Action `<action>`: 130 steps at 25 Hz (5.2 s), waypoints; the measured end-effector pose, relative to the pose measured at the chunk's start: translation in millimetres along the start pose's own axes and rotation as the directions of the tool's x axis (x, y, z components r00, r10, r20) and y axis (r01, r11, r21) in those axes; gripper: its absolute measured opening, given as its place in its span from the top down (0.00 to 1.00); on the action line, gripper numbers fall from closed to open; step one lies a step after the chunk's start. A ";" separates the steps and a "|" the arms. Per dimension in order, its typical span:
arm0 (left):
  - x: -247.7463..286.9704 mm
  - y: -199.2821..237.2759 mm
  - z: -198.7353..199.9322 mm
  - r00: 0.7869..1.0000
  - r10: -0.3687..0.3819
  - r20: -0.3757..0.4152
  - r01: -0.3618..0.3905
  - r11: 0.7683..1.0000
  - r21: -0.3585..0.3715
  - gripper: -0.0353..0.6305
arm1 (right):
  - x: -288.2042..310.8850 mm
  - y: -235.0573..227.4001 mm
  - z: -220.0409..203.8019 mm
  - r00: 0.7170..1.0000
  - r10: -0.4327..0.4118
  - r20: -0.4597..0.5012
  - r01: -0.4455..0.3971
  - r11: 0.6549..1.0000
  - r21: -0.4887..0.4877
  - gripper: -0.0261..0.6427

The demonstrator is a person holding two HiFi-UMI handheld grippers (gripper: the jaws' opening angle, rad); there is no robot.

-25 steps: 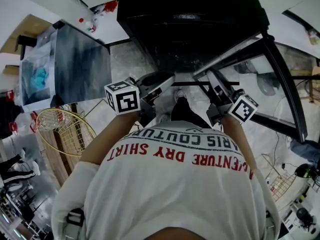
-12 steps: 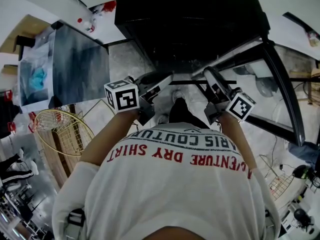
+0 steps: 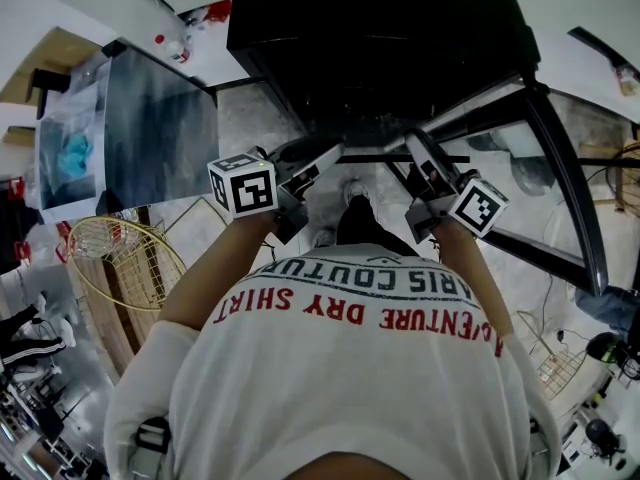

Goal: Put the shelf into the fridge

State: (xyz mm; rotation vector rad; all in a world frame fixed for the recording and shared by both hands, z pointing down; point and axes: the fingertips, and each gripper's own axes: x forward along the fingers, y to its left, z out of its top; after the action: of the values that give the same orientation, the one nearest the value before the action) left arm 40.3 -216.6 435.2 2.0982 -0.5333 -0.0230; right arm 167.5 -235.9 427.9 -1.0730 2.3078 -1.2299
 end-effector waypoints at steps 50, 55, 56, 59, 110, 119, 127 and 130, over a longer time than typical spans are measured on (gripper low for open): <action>2.2 27.5 9.8 0.993 0.053 0.105 -0.053 0.999 -0.003 0.62 | 34.7 -22.2 20.7 0.998 -0.045 0.052 0.045 0.999 0.011 0.82; 16.7 17.5 -0.9 0.997 0.022 0.074 -0.022 1.000 0.001 0.66 | 35.8 -21.0 20.0 0.998 -0.044 0.051 0.043 0.999 0.012 0.82; 20.2 15.6 -2.8 0.997 0.016 0.072 -0.016 1.000 -0.001 0.67 | 35.6 -21.4 19.7 0.998 -0.043 0.051 0.043 0.999 0.014 0.82; 27.6 9.6 -1.6 0.996 0.000 0.088 0.000 1.000 0.000 0.74 | 35.7 -21.2 20.0 0.998 -0.039 0.048 0.038 0.999 0.011 0.82; 33.9 5.2 8.1 0.991 0.035 0.129 -0.040 0.998 0.043 0.78 | -4.2 -11.1 -14.6 0.989 -0.115 -0.097 0.099 0.982 -0.159 0.86; 38.8 11.8 18.1 0.987 0.053 0.151 -0.060 0.997 0.044 0.77 | 4.6 -17.2 -7.8 0.987 -0.136 -0.087 0.120 0.978 -0.168 0.86; 42.9 17.3 27.7 0.984 0.070 0.162 -0.080 0.995 0.051 0.76 | 13.1 -20.8 -1.4 0.985 -0.161 -0.066 0.145 0.969 -0.200 0.86; 44.9 19.5 31.0 0.984 0.076 0.163 -0.086 0.995 0.051 0.76 | 16.3 -22.3 1.2 0.984 -0.166 -0.060 0.151 0.968 -0.200 0.86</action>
State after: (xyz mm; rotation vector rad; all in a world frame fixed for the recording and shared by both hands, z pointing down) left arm 67.1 -267.6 442.1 2.1410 -0.7239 -0.1326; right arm 167.7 -256.4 446.4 -1.3219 2.4842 -1.1359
